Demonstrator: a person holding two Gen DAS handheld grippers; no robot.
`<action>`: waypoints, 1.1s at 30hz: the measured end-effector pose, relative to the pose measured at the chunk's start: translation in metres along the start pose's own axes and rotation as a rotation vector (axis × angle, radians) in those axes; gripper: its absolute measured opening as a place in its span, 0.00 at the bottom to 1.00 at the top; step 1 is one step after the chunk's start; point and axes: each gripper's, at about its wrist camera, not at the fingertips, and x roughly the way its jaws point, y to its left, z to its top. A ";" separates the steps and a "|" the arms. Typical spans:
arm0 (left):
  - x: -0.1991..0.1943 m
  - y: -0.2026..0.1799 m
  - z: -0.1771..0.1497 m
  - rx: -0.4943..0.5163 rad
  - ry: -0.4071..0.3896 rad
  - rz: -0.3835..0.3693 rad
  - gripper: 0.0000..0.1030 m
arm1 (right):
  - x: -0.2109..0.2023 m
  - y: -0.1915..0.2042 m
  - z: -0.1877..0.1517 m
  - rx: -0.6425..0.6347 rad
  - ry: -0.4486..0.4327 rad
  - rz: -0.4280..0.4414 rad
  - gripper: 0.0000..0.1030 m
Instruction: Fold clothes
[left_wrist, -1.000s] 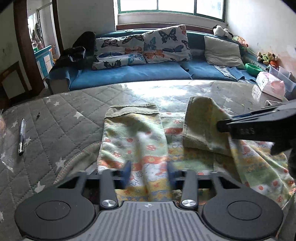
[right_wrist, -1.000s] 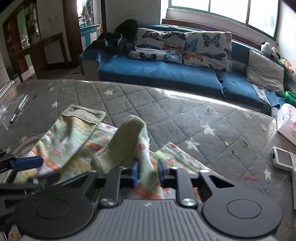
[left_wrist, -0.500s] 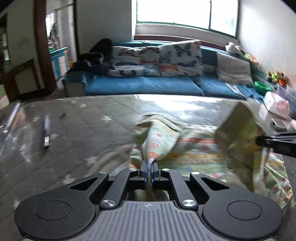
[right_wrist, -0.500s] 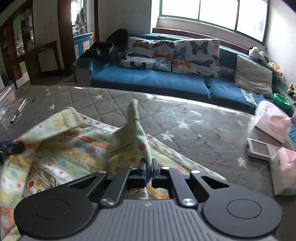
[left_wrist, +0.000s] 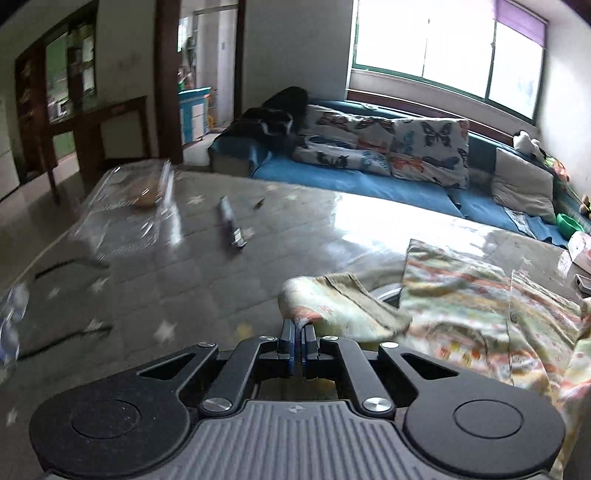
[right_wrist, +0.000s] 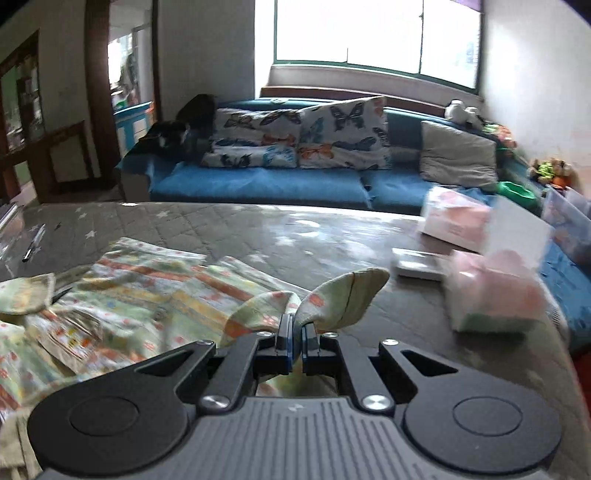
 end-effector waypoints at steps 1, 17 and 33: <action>-0.005 0.004 -0.005 -0.011 0.004 0.003 0.03 | -0.006 -0.005 -0.003 0.009 -0.004 -0.009 0.04; -0.064 0.041 -0.063 -0.076 0.119 -0.009 0.04 | -0.060 -0.081 -0.093 0.176 0.091 -0.097 0.09; -0.060 0.055 -0.064 -0.089 0.149 0.067 0.48 | -0.082 -0.117 -0.122 0.254 0.121 -0.206 0.40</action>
